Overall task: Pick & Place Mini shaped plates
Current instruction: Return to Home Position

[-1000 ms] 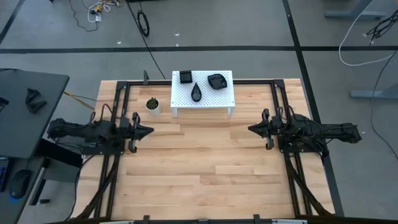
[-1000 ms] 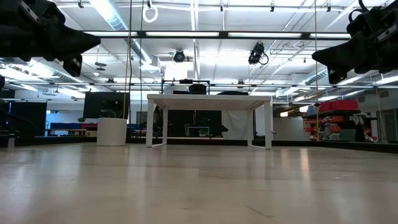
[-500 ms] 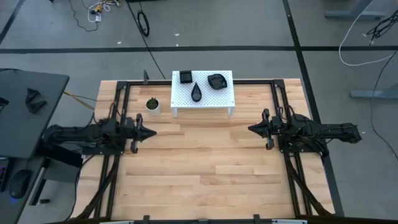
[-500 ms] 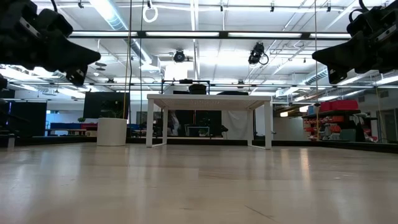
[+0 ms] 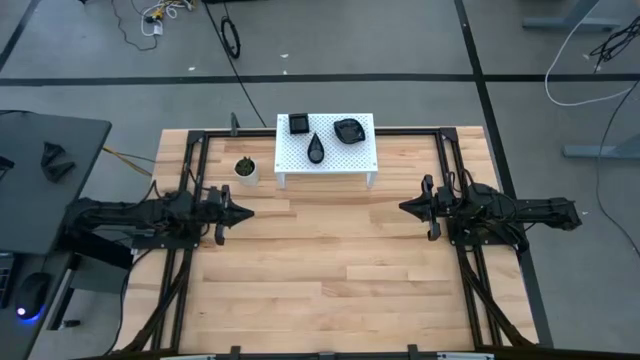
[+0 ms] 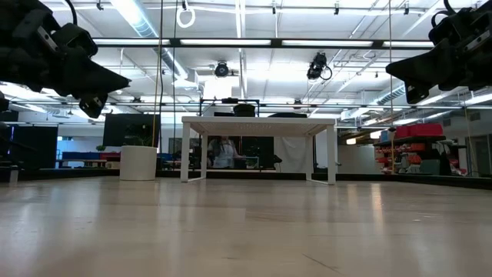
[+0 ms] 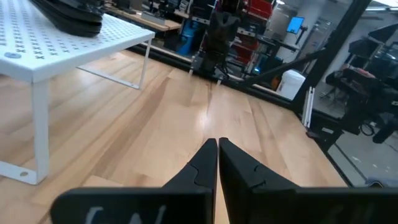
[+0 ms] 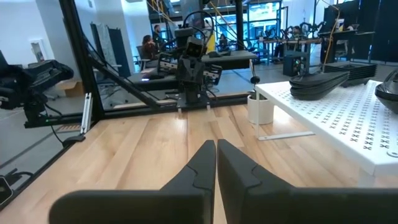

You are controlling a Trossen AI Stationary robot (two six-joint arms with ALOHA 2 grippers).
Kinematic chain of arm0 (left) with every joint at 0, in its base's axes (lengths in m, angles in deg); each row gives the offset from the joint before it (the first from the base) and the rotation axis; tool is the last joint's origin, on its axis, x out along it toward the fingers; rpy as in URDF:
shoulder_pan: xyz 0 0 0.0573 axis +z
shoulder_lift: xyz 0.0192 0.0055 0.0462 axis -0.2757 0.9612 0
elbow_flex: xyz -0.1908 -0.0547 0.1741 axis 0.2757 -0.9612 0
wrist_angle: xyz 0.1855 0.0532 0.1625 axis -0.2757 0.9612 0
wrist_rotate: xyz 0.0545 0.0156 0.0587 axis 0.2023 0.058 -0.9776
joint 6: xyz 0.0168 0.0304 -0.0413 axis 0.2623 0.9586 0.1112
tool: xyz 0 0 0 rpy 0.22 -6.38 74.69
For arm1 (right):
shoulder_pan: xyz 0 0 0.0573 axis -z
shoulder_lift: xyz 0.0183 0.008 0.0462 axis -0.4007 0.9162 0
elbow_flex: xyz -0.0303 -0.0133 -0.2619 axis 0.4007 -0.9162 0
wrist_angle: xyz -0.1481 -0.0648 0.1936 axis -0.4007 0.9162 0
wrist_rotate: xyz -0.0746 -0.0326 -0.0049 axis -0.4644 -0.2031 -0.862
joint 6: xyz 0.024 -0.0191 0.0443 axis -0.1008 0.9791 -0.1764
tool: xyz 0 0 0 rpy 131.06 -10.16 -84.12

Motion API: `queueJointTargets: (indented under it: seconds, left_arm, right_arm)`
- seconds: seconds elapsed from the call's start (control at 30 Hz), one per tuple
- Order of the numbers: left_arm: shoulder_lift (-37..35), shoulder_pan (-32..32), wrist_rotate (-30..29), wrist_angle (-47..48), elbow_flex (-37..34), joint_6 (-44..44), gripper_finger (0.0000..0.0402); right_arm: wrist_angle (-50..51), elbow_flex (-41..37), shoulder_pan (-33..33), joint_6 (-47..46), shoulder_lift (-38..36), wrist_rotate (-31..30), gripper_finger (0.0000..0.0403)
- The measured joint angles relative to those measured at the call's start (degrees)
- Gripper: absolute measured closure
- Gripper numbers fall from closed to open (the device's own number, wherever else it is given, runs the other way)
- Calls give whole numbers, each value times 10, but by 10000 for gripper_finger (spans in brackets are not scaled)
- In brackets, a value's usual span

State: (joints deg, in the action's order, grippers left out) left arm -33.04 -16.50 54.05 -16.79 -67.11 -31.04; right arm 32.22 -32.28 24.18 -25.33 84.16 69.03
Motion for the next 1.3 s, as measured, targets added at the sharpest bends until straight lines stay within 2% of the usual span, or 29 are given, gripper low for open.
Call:
queueJointTargets:
  seconds: [1.03, 1.13, 1.3]
  left_arm:
    - [-35, -2, 0, -1, 0, 1, 381]
    - [-69, -15, 1, -1, 0, 1, 381]
    - [-81, -26, 2, -52, 0, 1, 381]
  right_arm:
    - [-7, 0, -7, 0, -9, 0, 382]
    - [-7, 0, -7, 0, -9, 0, 382]
    - [-7, 0, -7, 0, -9, 0, 382]
